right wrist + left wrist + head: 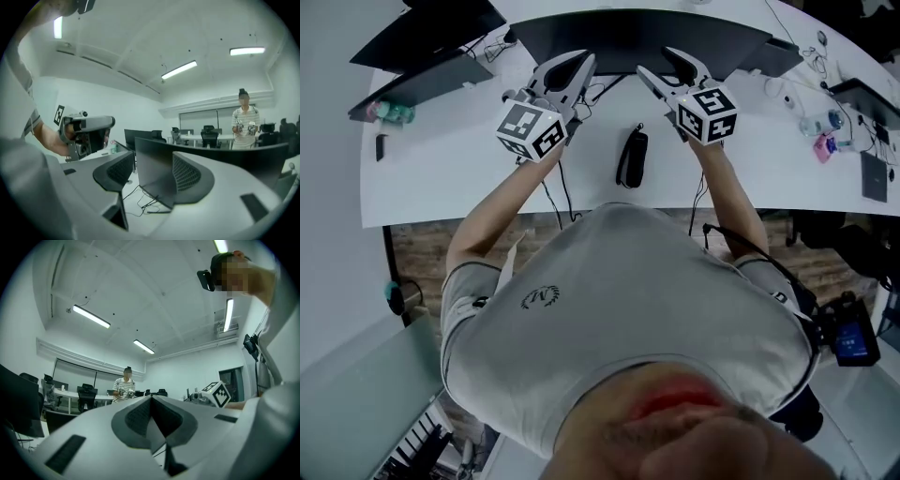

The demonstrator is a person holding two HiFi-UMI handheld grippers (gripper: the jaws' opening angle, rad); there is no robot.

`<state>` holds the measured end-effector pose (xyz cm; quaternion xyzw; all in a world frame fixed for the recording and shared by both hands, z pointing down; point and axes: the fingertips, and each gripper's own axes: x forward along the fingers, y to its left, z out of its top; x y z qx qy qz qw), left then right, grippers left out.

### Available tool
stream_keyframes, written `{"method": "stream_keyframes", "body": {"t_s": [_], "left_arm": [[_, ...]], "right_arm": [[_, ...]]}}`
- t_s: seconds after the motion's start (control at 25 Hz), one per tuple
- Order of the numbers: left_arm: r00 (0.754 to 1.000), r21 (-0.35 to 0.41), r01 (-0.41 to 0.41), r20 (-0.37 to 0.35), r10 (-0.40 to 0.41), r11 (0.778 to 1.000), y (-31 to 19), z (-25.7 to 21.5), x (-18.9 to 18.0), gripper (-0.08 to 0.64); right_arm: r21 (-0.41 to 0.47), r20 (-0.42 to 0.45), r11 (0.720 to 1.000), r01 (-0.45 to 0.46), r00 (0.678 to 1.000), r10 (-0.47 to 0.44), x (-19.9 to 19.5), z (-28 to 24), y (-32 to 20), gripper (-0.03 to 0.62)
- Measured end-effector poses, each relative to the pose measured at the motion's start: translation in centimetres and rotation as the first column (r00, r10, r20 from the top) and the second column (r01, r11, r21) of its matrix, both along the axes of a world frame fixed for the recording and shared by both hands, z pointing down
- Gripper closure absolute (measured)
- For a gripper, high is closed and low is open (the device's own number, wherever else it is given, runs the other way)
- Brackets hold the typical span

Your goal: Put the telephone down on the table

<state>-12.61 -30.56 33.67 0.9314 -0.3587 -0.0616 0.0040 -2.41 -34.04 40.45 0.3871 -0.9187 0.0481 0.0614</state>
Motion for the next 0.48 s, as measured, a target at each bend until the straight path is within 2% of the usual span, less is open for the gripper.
{"method": "stream_keyframes", "body": {"t_s": [0.12,0.28,0.4,0.44,0.48], "left_arm": [[1.000,0.019,-0.003,-0.013,0.004,1.000,0.0,-0.7,-0.1,0.551],[0.999,0.065,-0.033,-0.023,0.034,0.997,0.9,-1.7,-0.1,0.551],[0.999,0.074,-0.036,-0.020,0.038,0.997,1.2,-1.3,-0.1,0.551],[0.999,0.068,-0.034,-0.016,0.035,0.997,1.3,-0.9,-0.2,0.549],[0.999,0.061,-0.031,-0.011,0.032,0.998,1.4,-0.6,-0.3,0.551]], "right_arm": [[0.088,0.008,0.996,-0.005,1.000,0.005,-0.1,-3.8,0.5,0.333],[0.128,0.014,0.992,-0.014,1.000,0.012,-0.5,-5.6,0.7,0.409],[0.137,0.013,0.990,-0.013,1.000,0.011,-0.6,-5.7,0.6,0.485],[0.144,0.016,0.990,-0.010,1.000,0.008,-0.7,-5.8,0.7,0.537],[0.153,0.016,0.988,-0.004,1.000,0.002,-0.8,-5.9,1.0,0.563]]}}
